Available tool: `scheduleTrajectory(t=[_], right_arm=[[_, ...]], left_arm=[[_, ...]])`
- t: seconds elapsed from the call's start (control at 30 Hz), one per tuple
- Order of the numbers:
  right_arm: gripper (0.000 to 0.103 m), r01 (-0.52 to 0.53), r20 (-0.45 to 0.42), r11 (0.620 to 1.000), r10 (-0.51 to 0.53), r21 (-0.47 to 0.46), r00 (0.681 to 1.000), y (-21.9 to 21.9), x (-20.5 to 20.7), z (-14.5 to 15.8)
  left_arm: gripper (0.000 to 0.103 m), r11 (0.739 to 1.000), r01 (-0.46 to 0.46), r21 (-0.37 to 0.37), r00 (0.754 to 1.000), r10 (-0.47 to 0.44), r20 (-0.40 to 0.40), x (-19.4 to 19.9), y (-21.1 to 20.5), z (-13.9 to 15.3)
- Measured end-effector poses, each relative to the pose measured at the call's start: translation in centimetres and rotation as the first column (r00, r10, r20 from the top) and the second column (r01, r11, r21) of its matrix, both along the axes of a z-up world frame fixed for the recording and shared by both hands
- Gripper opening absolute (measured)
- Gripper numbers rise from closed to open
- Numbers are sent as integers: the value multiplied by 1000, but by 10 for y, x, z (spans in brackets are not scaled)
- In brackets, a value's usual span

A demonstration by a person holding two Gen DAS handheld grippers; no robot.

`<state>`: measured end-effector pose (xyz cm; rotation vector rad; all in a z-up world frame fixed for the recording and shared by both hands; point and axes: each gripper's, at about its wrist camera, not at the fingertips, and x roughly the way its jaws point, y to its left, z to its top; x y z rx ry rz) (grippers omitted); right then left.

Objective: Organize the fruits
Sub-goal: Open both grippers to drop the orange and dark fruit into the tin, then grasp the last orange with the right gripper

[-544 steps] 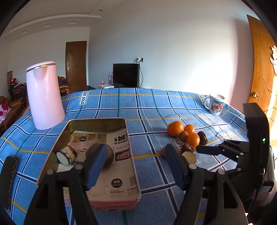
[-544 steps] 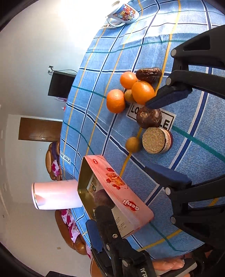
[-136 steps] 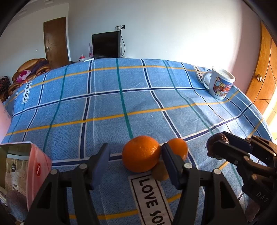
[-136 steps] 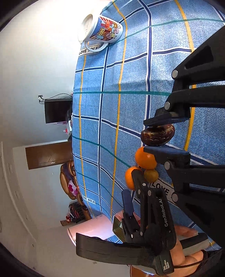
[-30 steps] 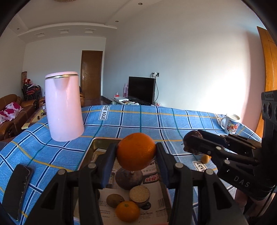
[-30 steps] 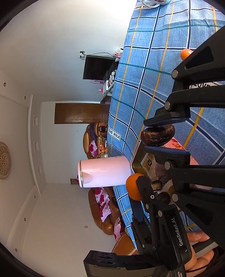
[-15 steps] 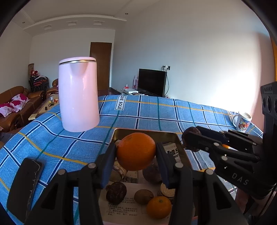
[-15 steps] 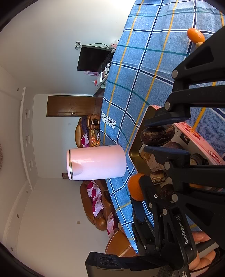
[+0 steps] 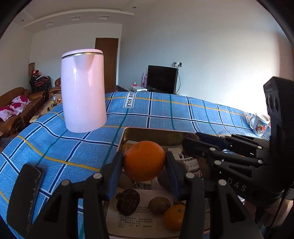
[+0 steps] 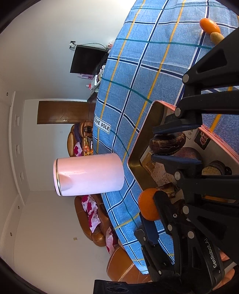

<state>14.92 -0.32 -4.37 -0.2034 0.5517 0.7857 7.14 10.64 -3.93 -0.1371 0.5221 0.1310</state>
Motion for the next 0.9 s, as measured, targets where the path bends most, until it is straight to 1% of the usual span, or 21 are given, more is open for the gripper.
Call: scheduleTrajectory(t=[0.17,0.23,0.27,0.33,0.4,0.47,0.53,0.57,0.63,0.7,0.73,0.8,0.9], right_arm=[[25,3,-39,1000,-4,-19,999,2,5,-7],[25,-4,-65,999,1,-36,998,4,7,-11],[26,-7,-74,999,4,-39,997,5,7,-13],[36,-13,-80,999,10,-36,997,3,5,-13],[47,-6,-69,1000,4,-19,998,-4,0,-10],[52,2,-51,1000,-2,5,999,-19,-4,-3],[55,23,-23,1000,-23,15,999,-40,-7,4],[57,41,-10,999,-40,18,999,-53,-7,7],[61,106,7,994,-106,8,994,-83,-1,10],[61,191,9,982,-191,-7,982,-113,12,10],[61,242,-2,970,-242,-10,970,-130,21,8],[61,327,-64,945,-327,-19,943,-158,39,2],[61,398,-154,917,-397,-25,905,-185,62,-11]], left_arm=[[50,1000,8,2,1000,-8,-29,5,-1,-2],[50,1000,1,10,1000,-1,-17,3,-2,-1],[53,1000,2,15,1000,-2,-13,2,-3,0],[58,1000,-8,13,1000,8,-1,-2,-3,3],[65,1000,-14,9,1000,14,19,-5,-3,7],[66,1000,-12,11,999,12,37,-8,-7,12],[67,1000,8,18,999,-9,50,-8,-16,18],[70,999,23,26,998,-24,55,-8,-24,20],[72,998,54,40,996,-57,66,-6,-39,24],[74,994,94,46,993,-97,61,-1,-56,25],[74,992,112,49,992,-115,54,4,-64,25],[74,988,141,64,989,-143,42,13,-81,24],[74,980,180,90,983,-182,13,27,-104,20]])
